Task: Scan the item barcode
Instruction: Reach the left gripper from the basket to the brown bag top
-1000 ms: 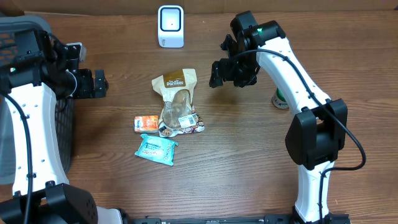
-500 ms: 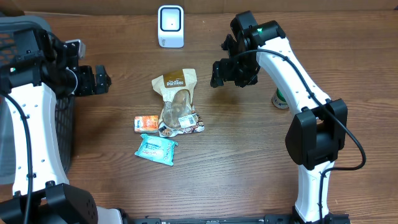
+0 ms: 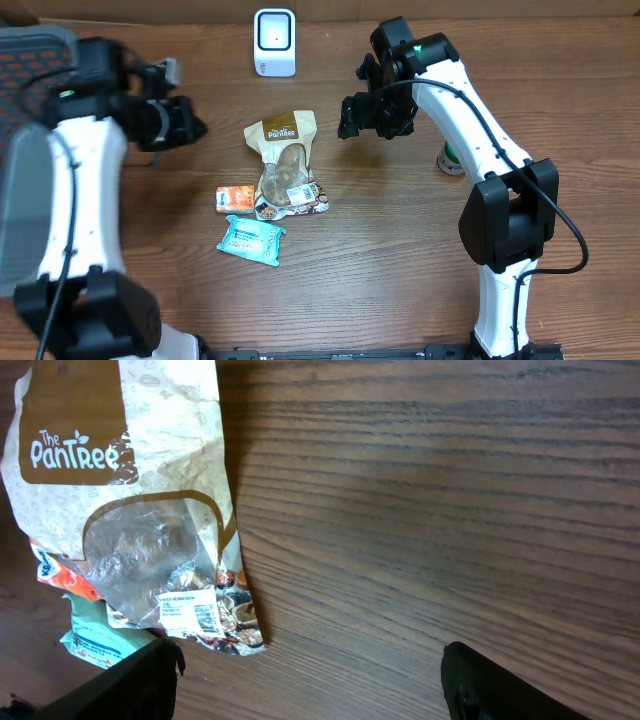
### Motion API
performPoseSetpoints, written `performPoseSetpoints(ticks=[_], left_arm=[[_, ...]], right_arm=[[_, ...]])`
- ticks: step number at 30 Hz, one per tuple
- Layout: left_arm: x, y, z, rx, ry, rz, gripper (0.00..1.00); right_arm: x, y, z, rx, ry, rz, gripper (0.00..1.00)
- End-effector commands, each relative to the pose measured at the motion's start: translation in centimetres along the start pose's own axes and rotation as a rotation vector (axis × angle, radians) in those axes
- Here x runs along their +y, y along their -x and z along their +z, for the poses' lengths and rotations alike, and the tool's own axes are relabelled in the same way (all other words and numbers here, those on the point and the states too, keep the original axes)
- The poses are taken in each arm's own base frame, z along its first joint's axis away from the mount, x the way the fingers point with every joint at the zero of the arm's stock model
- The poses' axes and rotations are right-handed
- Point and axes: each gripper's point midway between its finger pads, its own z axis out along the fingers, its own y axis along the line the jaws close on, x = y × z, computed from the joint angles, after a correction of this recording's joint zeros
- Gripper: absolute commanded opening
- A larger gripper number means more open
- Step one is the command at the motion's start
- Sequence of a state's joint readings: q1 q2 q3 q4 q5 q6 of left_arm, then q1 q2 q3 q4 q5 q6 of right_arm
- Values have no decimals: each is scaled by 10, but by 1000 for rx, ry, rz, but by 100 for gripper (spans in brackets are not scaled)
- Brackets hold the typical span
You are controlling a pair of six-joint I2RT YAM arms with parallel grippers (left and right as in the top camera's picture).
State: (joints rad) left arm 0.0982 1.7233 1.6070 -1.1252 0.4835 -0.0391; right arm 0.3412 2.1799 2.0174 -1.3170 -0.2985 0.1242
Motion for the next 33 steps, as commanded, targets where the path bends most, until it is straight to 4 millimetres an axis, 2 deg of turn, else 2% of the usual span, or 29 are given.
performPoseSetpoints(ticks=[1,7,10,13,19,26,33], left_arm=[[-27,-2,29,57,-53,30,4],[-48,-9,75,133,-72,29,4],[-48,-12,93,156,-38,41,4],[-40,-16,110,173,38,52,4],[-11,-20,138,197,189,-29,4],[0,-21,170,215,198,-40,4],[16,-37,205,286,217,-55,4]], right_arm=[[0,-1,4,6,-6,4,82],[0,-1,4,6,-6,4,82],[0,-1,4,6,-6,4,82],[0,-1,4,6,-6,4,82],[0,-1,4,6,-6,3,82],[1,1,4,1,-5,2,82],[1,1,4,0,-5,1,82]])
